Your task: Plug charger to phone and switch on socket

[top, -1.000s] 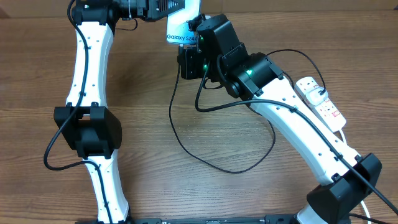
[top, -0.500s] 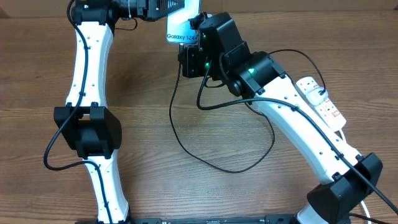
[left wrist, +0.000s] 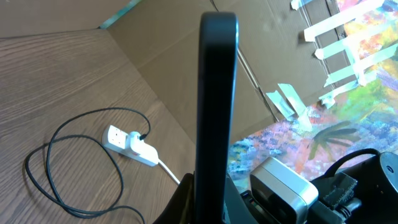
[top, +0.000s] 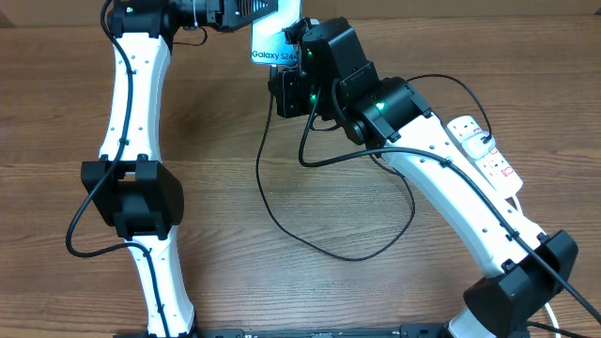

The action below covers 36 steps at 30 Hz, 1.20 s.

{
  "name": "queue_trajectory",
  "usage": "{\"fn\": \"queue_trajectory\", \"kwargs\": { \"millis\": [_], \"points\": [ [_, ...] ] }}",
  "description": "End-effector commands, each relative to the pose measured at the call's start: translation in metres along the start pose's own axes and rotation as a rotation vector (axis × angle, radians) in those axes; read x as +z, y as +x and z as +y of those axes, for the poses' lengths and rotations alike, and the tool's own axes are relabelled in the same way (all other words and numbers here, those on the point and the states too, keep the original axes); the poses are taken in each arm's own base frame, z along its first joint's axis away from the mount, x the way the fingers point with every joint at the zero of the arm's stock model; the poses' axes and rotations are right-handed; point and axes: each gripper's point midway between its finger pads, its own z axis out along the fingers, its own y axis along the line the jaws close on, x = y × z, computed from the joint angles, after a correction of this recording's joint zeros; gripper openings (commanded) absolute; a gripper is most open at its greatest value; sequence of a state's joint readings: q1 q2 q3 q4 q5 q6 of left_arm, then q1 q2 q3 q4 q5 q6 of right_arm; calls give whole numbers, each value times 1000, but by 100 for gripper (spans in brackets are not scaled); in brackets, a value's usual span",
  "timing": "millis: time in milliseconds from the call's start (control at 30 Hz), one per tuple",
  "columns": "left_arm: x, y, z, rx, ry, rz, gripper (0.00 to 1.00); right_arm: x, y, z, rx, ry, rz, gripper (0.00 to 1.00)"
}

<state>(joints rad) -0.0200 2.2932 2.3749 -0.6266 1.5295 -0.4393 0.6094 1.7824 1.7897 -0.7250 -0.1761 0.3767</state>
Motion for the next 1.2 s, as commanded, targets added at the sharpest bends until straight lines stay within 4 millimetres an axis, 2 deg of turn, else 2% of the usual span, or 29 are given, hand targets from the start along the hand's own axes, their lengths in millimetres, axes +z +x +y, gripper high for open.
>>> {"fn": "queue_trajectory", "kwargs": {
  "millis": [0,133,333,467,567,633,733,1000,1067,1167],
  "points": [
    [6,4,-14,10,53,32,4,-6,-21,-9,-15,29,-75,8],
    [6,4,-14,10,52,32,4,-6,-20,-10,-13,32,-68,28],
    [6,1,-6,2,6,10,4,-7,-10,-14,4,50,-31,50],
    [5,-3,20,-66,-131,-45,4,-10,-1,-18,11,68,8,70],
    [2,2,39,-94,-227,-62,4,-16,4,-22,19,82,28,90],
    [-1,8,52,-124,-301,-65,4,-24,3,-29,38,98,31,97],
    [-8,25,77,-182,-448,-45,4,-43,-6,-52,125,140,10,100],
    [-11,75,113,-263,-742,92,4,-91,-23,-131,269,279,-43,100],
    [-8,84,119,-269,-803,120,4,-100,-24,-151,305,315,-46,100],
    [7,97,120,-268,-844,175,4,-114,-28,-181,358,363,-70,100]
  ]
}}
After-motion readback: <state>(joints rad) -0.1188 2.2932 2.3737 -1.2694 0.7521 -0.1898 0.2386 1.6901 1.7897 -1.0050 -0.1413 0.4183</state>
